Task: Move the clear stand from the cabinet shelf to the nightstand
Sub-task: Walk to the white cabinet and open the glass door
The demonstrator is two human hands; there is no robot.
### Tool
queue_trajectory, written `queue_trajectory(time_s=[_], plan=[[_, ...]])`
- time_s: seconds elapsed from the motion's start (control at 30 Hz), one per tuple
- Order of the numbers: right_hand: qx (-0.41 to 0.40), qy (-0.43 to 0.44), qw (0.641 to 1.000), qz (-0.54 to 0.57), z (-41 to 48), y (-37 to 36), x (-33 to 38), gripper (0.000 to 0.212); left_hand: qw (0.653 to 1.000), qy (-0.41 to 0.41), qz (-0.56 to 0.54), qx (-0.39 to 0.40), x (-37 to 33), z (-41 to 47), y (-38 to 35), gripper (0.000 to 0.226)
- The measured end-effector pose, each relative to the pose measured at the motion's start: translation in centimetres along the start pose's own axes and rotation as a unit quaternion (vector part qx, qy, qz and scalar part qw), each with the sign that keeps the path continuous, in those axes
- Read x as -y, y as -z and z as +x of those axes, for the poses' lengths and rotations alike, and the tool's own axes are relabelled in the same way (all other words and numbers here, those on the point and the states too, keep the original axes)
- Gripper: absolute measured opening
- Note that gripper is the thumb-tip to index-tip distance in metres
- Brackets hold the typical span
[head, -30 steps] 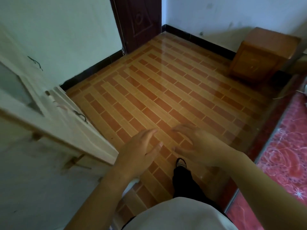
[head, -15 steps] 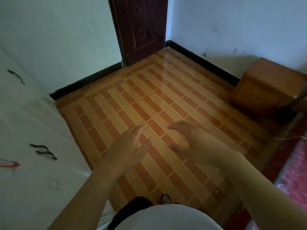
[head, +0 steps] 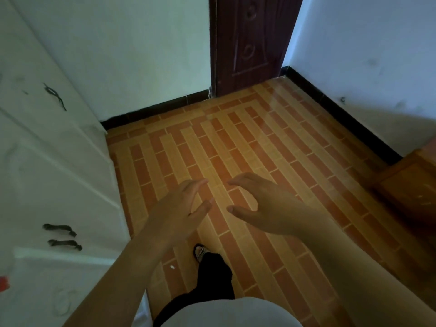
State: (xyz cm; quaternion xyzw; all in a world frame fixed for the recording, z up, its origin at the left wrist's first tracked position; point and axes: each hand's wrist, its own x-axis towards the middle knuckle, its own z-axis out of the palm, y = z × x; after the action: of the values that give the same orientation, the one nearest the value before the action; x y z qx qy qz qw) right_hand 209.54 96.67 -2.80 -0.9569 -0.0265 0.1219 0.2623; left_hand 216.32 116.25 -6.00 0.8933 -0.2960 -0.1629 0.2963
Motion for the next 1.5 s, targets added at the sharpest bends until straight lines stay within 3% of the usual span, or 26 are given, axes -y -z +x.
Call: queue_trajectory(time_s=[0.4, 0.57, 0.73, 1.03, 1.27, 1.37, 1.5], plan=[[0.01, 0.069, 0.998, -0.006, 20.7, 8.1, 0.1, 0.06, 0.996, 0.046, 0.022, -0.077, 5.9, 15.7, 10.0, 0.054], [0.054, 0.151, 0.987, -0.001, 27.4, 9.6, 1.7, 0.059, 0.984, 0.12, 0.011, -0.128, 8.6, 16.9, 13.1, 0.053], [0.125, 0.245, 0.961, -0.008, 35.1, 10.3, 4.1, 0.057, 0.955, 0.218, 0.033, -0.199, 11.2, 16.8, 15.8, 0.066], [0.196, 0.434, 0.878, -0.041, 46.6, 12.2, 9.5, 0.062, 0.868, 0.38, 0.079, -0.312, 11.2, 17.8, 19.3, 0.074], [0.28, 0.576, 0.768, -0.031, 48.9, 11.3, 15.9, 0.057, 0.776, 0.5, 0.134, -0.361, 8.2, 14.1, 21.2, 0.065], [0.293, 0.626, 0.722, -0.033, 47.9, 10.5, 19.1, 0.058, 0.73, 0.537, 0.155, -0.393, 6.0, 11.7, 22.1, 0.071], [0.305, 0.68, 0.667, -0.012, 45.8, 9.9, 23.4, 0.059, 0.676, 0.59, 0.167, -0.409, 3.3, 8.4, 23.3, 0.056]])
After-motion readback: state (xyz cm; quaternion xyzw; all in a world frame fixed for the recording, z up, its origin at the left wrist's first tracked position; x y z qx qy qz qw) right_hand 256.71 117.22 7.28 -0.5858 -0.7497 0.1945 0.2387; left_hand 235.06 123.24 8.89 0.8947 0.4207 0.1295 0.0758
